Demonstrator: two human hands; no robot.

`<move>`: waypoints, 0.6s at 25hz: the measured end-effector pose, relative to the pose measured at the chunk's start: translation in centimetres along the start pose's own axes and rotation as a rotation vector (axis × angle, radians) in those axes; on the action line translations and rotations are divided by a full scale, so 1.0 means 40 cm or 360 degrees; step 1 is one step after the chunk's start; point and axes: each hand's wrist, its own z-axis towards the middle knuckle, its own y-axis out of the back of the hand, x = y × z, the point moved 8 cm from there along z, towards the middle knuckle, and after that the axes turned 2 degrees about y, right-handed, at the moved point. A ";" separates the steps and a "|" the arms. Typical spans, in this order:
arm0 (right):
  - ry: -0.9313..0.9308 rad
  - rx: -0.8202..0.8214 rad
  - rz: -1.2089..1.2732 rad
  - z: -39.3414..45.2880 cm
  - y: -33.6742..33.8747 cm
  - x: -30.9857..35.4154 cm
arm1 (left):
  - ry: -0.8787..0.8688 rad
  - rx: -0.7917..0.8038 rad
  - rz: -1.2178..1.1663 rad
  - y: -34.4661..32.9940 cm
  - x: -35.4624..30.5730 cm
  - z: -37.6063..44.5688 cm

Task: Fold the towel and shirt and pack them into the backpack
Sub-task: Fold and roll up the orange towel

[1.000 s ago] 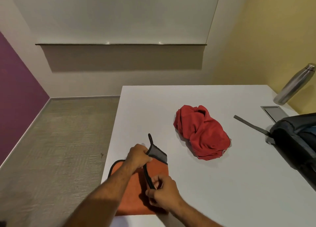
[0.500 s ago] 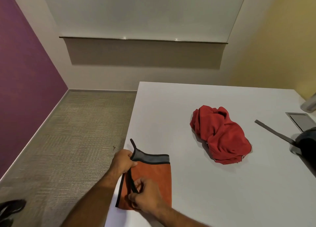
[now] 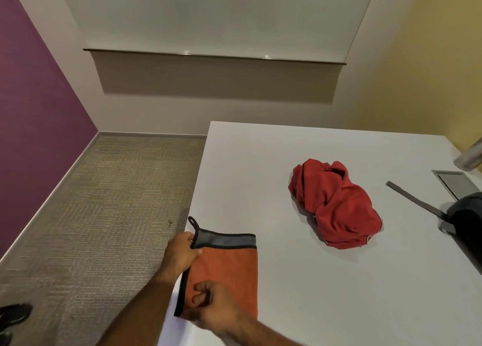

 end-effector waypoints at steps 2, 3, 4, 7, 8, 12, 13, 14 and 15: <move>0.0126 -0.0303 0.0077 -0.018 0.058 0.015 | 0.0059 -0.0024 -0.0026 0.001 0.020 0.001; 0.0208 -0.0509 0.0053 -0.030 0.106 0.024 | 0.0114 -0.0033 -0.0009 0.003 0.037 0.004; 0.0269 -0.0704 0.0027 -0.040 0.157 0.030 | 0.0181 -0.0033 0.0013 0.006 0.053 0.004; 0.0254 -0.1049 0.0034 -0.059 0.296 0.017 | 0.0309 -0.0035 0.0092 0.014 0.094 -0.005; 0.0184 -0.1056 0.0037 -0.051 0.321 -0.002 | 0.0332 -0.0046 0.0112 0.017 0.102 -0.012; -0.0123 -0.0836 -0.0035 -0.013 0.337 -0.073 | 0.0425 0.0022 0.0031 0.002 0.120 -0.032; -0.0170 -0.0799 -0.0045 -0.003 0.332 -0.087 | 0.0439 0.0041 -0.0003 -0.002 0.121 -0.036; -0.0200 -0.0785 -0.0065 0.005 0.328 -0.097 | 0.0454 0.0056 -0.0038 -0.006 0.119 -0.041; -0.0218 -0.0780 -0.0094 0.013 0.326 -0.104 | 0.0453 0.0074 -0.0058 -0.012 0.117 -0.042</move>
